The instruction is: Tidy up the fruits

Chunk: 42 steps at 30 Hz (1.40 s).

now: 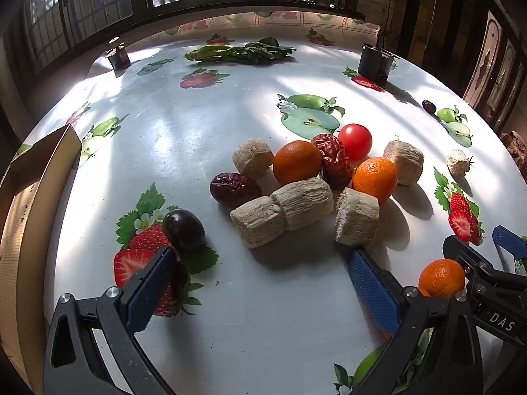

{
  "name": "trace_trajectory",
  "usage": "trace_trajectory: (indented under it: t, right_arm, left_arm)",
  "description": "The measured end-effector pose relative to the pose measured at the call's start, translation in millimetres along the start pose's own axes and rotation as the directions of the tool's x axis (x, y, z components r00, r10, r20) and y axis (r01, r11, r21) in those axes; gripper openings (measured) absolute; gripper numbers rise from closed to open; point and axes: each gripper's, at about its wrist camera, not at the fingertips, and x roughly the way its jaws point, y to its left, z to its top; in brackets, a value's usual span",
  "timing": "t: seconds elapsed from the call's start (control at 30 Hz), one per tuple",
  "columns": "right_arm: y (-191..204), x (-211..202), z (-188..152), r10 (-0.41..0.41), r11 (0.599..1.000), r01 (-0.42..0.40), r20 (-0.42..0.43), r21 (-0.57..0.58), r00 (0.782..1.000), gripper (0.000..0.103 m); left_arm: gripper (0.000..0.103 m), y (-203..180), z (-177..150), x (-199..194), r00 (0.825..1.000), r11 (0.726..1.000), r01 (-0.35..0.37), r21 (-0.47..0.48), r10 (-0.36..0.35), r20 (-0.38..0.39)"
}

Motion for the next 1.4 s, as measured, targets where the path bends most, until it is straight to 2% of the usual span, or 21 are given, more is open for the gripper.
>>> trace_trajectory:
  t: [0.47,0.7,0.93,1.1,1.17,1.3,1.4]
  right_arm:
    - [0,0,0,0.0,1.0,0.0,0.0,0.0,1.0,0.102]
    - [0,-1,0,0.008,1.0,-0.008,-0.005,-0.011,1.0,0.102]
    - [3,-8,-7,0.02,0.999,-0.021,-0.056,-0.025,0.998,0.102]
    - [2,-7,-8,0.025,0.999,-0.027,-0.047,-0.028,0.999,0.102]
    - [3,-8,-9,0.021,0.999,-0.022,-0.047,-0.025,0.999,0.102]
    - [0,-13,-6,0.033,0.999,-0.03,-0.084,0.03,0.996,0.102]
    - [-5,-41,-10,0.096,0.987,-0.094,-0.005,0.127,0.995,0.102]
  left_arm:
    - [0.103,0,0,0,1.0,1.0,0.0,0.002,0.0,-0.001]
    - [0.103,0,0,3,0.999,0.999,0.026,0.036,-0.025,-0.041]
    - [0.103,2,-1,0,0.998,0.996,0.052,0.072,-0.049,-0.042]
    - [0.101,8,-5,-7,0.997,0.996,0.049,0.067,-0.045,-0.068]
    - [0.093,15,-8,-17,0.997,0.997,0.059,0.044,-0.057,-0.048]
    - [0.093,34,-14,-56,0.997,0.999,0.049,-0.002,-0.049,0.054]
    - [0.093,52,-21,-89,0.986,0.994,0.108,-0.028,-0.103,0.135]
